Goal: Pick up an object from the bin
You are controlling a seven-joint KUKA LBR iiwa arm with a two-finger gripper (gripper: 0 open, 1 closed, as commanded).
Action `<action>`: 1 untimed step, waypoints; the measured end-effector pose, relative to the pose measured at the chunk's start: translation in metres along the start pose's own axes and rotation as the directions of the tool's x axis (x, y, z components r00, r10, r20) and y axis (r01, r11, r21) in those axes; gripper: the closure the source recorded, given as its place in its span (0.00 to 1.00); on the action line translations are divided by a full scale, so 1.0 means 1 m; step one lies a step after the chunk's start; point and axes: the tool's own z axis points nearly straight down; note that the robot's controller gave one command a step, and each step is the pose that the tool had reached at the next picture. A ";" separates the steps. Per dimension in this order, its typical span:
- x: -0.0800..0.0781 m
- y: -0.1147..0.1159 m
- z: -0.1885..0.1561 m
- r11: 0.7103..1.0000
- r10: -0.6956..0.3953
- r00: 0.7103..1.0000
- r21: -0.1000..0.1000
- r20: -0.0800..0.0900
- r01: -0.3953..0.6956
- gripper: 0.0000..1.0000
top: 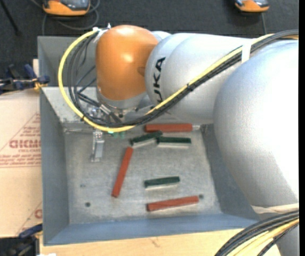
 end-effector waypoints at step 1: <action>0.045 -0.076 0.114 0.771 -0.636 0.771 0.005 0.000 0.636 0.00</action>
Offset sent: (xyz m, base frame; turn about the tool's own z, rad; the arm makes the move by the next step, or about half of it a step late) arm -0.0449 -0.0733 -0.1119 -0.6942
